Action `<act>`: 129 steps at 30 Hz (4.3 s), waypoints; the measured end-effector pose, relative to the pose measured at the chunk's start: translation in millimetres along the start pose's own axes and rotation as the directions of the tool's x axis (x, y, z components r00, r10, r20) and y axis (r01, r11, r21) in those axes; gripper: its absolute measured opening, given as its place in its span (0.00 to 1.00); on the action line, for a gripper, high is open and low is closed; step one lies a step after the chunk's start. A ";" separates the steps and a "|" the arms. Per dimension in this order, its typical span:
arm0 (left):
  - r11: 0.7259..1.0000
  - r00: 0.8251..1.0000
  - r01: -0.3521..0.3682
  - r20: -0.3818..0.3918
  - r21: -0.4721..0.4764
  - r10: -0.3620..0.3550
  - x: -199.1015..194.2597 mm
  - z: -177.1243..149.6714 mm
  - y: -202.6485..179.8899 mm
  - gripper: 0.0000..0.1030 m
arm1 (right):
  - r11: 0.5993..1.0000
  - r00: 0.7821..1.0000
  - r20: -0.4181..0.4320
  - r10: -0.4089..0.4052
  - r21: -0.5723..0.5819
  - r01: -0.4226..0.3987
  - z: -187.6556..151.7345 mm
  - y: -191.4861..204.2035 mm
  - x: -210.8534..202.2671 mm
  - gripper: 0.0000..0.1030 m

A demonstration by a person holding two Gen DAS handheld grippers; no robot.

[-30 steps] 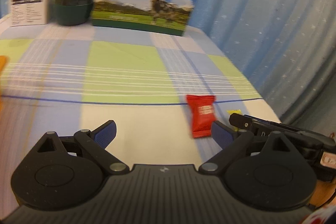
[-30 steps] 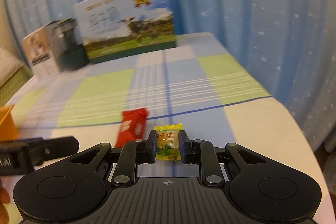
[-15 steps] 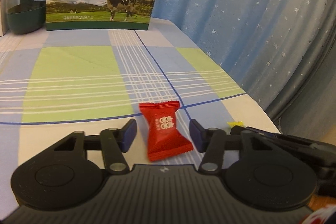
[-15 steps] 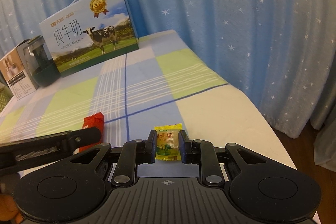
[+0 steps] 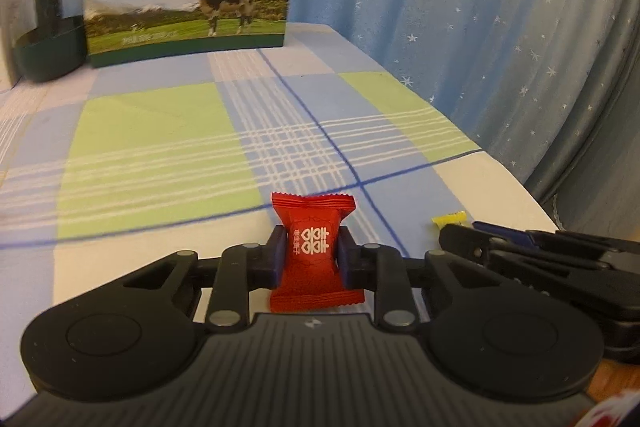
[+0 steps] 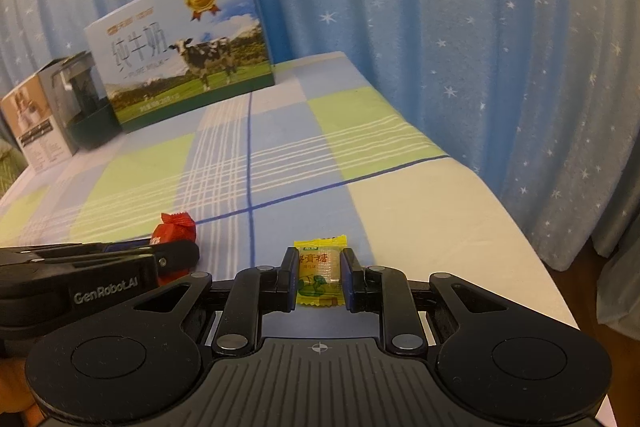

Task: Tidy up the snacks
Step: 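Carry the red candy and yellow candy over the orange tray with both tools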

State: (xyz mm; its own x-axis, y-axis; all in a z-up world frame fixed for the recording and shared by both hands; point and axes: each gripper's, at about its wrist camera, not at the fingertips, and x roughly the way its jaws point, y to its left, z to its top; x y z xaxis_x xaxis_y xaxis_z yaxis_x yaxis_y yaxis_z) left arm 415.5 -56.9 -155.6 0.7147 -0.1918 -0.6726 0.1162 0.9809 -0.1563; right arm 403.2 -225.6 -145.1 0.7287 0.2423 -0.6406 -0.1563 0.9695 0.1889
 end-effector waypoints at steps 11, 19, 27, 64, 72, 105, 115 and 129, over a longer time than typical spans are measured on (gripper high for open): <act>0.999 1.000 -0.016 0.003 -0.041 0.016 -54.1 -22.8 7.5 0.22 | 0.997 1.000 -0.008 -0.010 -0.079 0.009 -10.7 17.7 -26.9 0.21; 0.997 1.000 -0.012 0.004 -0.075 0.012 -114.5 -43.8 3.9 0.22 | 0.997 1.000 0.020 -0.014 -0.071 0.016 -19.3 22.5 -80.8 0.21; 0.993 1.000 -0.017 0.015 -0.114 0.019 -186.8 -73.7 -1.7 0.22 | 1.000 0.998 0.065 -0.008 -0.004 0.008 -35.9 35.0 -149.9 0.21; 0.974 0.983 -0.142 0.092 -0.175 0.159 -395.6 -164.3 13.6 0.22 | 0.986 0.986 0.061 0.154 -0.073 -0.149 -117.9 140.3 -314.0 0.21; 0.963 0.975 -0.175 0.101 -0.206 0.199 -409.4 -166.8 34.7 0.22 | 0.974 0.978 0.048 0.202 -0.119 -0.195 -119.6 168.5 -310.5 0.21; 0.906 0.928 -0.306 0.119 -0.292 0.352 -451.2 -150.1 153.8 0.22 | 0.902 0.933 -0.005 0.360 -0.254 -0.349 -103.2 283.2 -277.9 0.21; 0.915 0.929 -0.316 0.113 -0.251 0.352 -444.4 -135.6 177.3 0.22 | 0.884 0.923 -0.023 0.385 -0.280 -0.375 -94.4 310.5 -260.0 0.21; 0.931 0.943 -0.295 0.088 -0.213 0.320 -394.8 -107.3 206.5 0.22 | 0.880 0.918 -0.070 0.391 -0.264 -0.395 -79.0 331.5 -202.9 0.21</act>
State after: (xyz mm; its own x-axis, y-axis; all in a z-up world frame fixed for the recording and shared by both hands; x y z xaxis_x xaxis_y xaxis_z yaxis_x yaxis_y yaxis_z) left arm 83.3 217.8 0.1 0.7722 0.1353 -0.6208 -0.2501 0.9629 -0.1012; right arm 150.8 49.6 -11.3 0.5604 0.6043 -0.5663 -0.6015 0.7670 0.2232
